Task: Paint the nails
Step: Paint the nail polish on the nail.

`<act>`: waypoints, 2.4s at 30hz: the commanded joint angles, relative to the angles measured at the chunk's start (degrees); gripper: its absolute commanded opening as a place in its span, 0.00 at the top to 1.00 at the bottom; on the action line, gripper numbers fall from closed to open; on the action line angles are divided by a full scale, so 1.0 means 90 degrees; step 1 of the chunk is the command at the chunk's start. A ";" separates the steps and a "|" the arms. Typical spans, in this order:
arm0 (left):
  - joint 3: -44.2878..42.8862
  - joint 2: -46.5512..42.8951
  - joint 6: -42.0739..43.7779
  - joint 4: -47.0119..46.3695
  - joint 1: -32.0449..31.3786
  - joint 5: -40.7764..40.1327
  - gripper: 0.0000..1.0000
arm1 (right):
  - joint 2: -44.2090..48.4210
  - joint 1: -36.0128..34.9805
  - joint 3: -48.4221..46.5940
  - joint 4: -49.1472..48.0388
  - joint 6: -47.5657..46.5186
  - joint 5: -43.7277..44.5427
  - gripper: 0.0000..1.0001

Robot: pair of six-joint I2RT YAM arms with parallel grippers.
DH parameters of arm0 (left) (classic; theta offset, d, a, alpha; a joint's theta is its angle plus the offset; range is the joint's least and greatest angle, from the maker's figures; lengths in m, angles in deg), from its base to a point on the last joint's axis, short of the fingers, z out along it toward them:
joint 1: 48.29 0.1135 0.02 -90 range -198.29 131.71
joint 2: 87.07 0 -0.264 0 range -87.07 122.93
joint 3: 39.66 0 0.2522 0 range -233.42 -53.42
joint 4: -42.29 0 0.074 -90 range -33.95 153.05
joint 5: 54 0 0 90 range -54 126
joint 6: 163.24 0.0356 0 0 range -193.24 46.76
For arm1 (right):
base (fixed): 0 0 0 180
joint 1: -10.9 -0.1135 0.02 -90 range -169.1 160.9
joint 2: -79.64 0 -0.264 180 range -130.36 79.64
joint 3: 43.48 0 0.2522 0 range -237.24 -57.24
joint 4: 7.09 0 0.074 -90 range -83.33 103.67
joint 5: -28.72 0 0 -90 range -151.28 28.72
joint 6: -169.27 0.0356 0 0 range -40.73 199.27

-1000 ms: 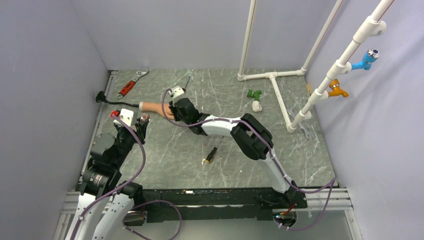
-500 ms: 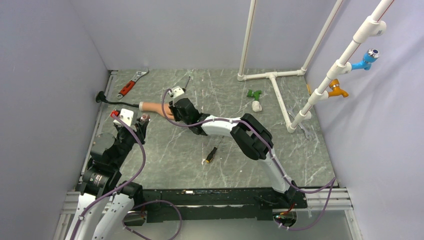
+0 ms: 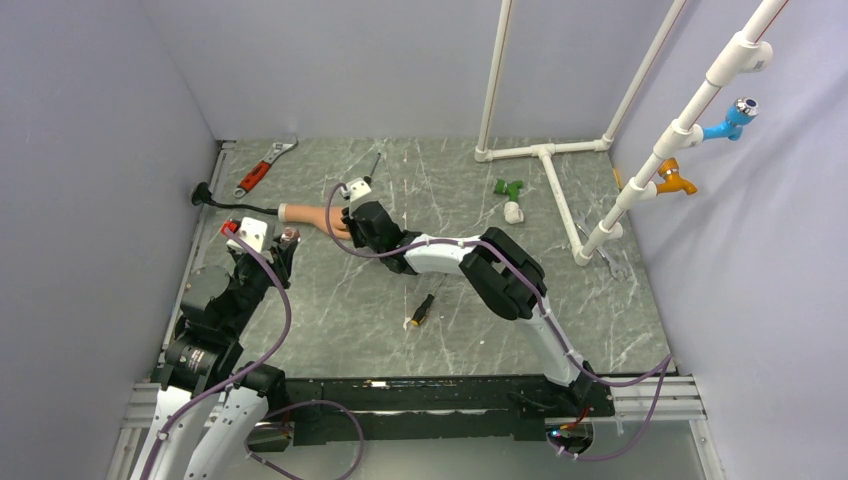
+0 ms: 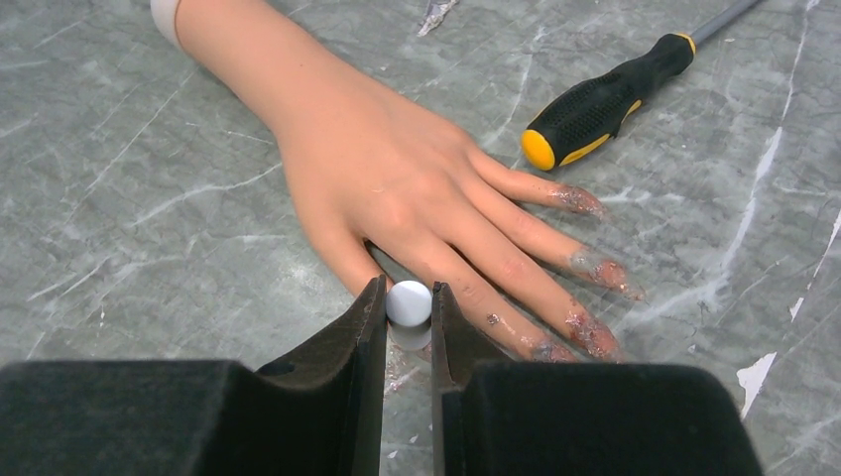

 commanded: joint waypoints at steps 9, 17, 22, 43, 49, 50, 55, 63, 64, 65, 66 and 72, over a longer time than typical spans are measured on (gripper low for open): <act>-0.0191 0.0035 -0.0020 -0.0319 0.0033 0.0033 1.00 | 0.0373 0.0055 0.0203 -0.0178 -0.0190 0.0319 1.00; -0.0191 0.0056 -0.0010 -0.0319 0.0031 0.0011 1.00 | 0.0491 0.0072 0.0327 -0.0225 -0.0206 0.0324 1.00; -0.0188 0.0084 -0.0005 -0.0308 0.0028 0.0014 1.00 | 0.0684 0.0076 0.0484 -0.0300 -0.0196 0.0311 1.00; -0.0166 0.0429 -0.0004 -0.0325 0.0028 0.0188 1.00 | 0.3546 0.0058 0.2615 -0.0509 -0.0113 0.0025 1.00; -0.0144 0.0516 0.0104 -0.0356 0.0028 0.0293 1.00 | 0.4516 0.0067 0.3382 -0.0403 -0.0117 -0.0065 1.00; -0.0138 0.0541 0.0200 -0.0364 0.0030 0.0315 1.00 | 0.4730 0.0077 0.3508 -0.0381 -0.0109 -0.0065 1.00; -0.0104 0.0665 0.0333 -0.0414 0.0028 0.0591 1.00 | 0.5428 0.0127 0.4095 -0.0397 -0.0038 -0.0164 1.00; 0.0053 0.0728 0.0611 -0.0643 0.0031 0.1320 1.00 | 0.6285 0.0472 0.4782 -0.0257 0.0592 -0.0656 1.00; 0.0087 0.0724 0.0643 -0.0680 0.0034 0.1437 1.00 | 0.6373 0.0553 0.4818 -0.0208 0.0741 -0.0902 1.00; 0.0121 0.0712 0.0670 -0.0733 0.0030 0.1566 1.00 | 0.6501 0.0655 0.4858 -0.0131 0.0881 -0.1219 1.00; 0.0159 0.0714 0.0694 -0.0772 0.0024 0.1656 1.00 | 0.6610 0.0736 0.4916 -0.0115 0.0989 -0.1443 1.00; 0.0238 0.0917 0.0768 -0.0961 0.0009 0.2431 1.00 | 0.7055 0.1074 0.4965 0.0129 0.1121 -0.2485 1.00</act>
